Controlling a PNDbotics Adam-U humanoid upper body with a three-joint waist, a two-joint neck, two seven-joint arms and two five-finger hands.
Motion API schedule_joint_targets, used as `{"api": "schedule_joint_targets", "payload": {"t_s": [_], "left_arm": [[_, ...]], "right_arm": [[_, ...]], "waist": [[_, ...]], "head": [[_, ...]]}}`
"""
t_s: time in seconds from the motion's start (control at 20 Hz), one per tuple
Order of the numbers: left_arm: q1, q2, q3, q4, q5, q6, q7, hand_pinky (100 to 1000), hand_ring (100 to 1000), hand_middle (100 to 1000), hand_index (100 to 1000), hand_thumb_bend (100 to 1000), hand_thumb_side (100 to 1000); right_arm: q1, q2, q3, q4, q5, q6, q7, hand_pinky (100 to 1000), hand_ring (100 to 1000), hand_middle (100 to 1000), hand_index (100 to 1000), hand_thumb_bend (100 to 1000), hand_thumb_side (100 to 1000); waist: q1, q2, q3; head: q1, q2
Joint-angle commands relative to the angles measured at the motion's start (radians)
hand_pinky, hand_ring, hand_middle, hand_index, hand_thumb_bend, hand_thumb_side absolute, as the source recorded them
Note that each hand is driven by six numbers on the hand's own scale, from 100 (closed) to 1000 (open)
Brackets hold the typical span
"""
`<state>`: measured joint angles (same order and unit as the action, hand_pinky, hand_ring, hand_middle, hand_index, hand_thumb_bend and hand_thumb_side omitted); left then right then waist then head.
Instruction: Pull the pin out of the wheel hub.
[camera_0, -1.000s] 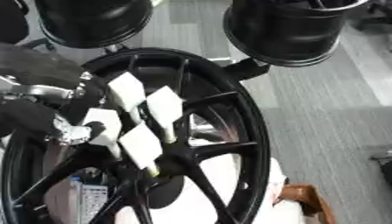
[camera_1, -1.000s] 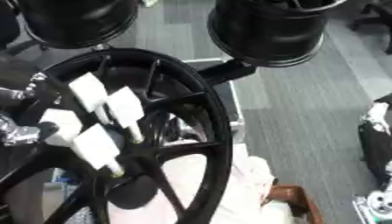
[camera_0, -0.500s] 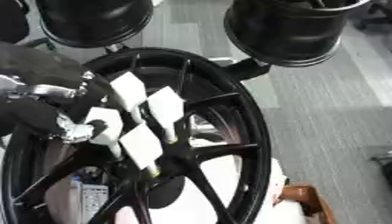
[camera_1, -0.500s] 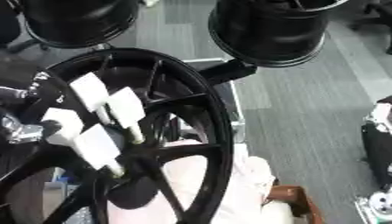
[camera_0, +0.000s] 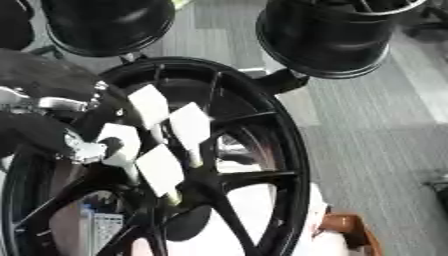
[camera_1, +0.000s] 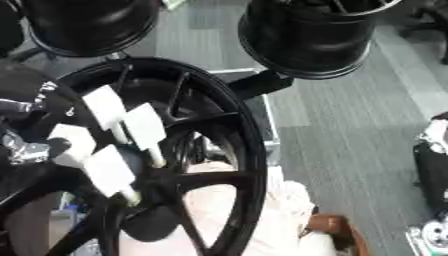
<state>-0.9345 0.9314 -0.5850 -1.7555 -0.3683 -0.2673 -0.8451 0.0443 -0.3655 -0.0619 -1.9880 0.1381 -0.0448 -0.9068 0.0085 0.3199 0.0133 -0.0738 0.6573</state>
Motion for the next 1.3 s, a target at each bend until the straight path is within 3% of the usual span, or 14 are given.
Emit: {"api": "schedule_joint_targets", "payload": {"t_s": [0.05, 0.2, 0.25, 0.75, 1.2, 1.25, 1.3], "left_arm": [[-0.005, 0.013, -0.001, 0.014, -0.024, -0.07, -0.062, 848, 852, 766, 922, 100, 953], [-0.004, 0.014, -0.002, 0.017, -0.027, -0.074, -0.062, 847, 852, 766, 921, 100, 891], [0.001, 0.013, -0.002, 0.019, -0.026, -0.077, -0.062, 855, 856, 767, 922, 100, 1000], [-0.009, 0.021, 0.019, 0.03, 0.07, -0.12, -0.062, 862, 864, 774, 903, 100, 1000], [-0.016, 0.02, 0.02, 0.051, 0.068, -0.202, -0.062, 881, 885, 795, 914, 100, 1000], [-0.016, 0.02, 0.019, 0.054, 0.064, -0.211, -0.062, 887, 890, 798, 918, 100, 999], [-0.017, 0.019, 0.018, 0.058, 0.061, -0.221, -0.062, 889, 892, 799, 920, 100, 937]], "right_arm": [[-0.004, -0.012, -0.009, -0.012, -0.002, -0.005, 0.0, 813, 773, 660, 796, 100, 300], [-0.005, -0.011, -0.01, -0.012, -0.003, -0.005, 0.0, 813, 773, 659, 795, 100, 301], [-0.004, -0.009, -0.011, -0.012, -0.003, -0.004, 0.0, 813, 773, 658, 795, 100, 300], [-0.003, -0.004, -0.012, -0.012, -0.008, -0.001, 0.0, 813, 772, 657, 794, 100, 299], [-0.005, -0.001, -0.011, -0.012, -0.011, 0.0, 0.0, 813, 771, 655, 793, 100, 300], [-0.006, 0.0, -0.011, -0.012, -0.012, 0.0, 0.0, 813, 771, 654, 793, 100, 302], [-0.006, 0.0, -0.01, -0.012, -0.013, 0.0, 0.0, 813, 770, 654, 794, 100, 302]], "waist": [[-0.002, -0.012, -0.002], [-0.002, -0.012, -0.003], [-0.002, -0.011, -0.003], [-0.001, -0.011, -0.004], [0.0, -0.01, -0.005], [0.001, -0.009, -0.005], [0.001, -0.008, -0.006]], "head": [[-0.001, -0.013], [-0.001, -0.013], [-0.002, -0.011], [-0.002, -0.01], [0.002, -0.015], [0.002, -0.015], [0.003, -0.015]]}}
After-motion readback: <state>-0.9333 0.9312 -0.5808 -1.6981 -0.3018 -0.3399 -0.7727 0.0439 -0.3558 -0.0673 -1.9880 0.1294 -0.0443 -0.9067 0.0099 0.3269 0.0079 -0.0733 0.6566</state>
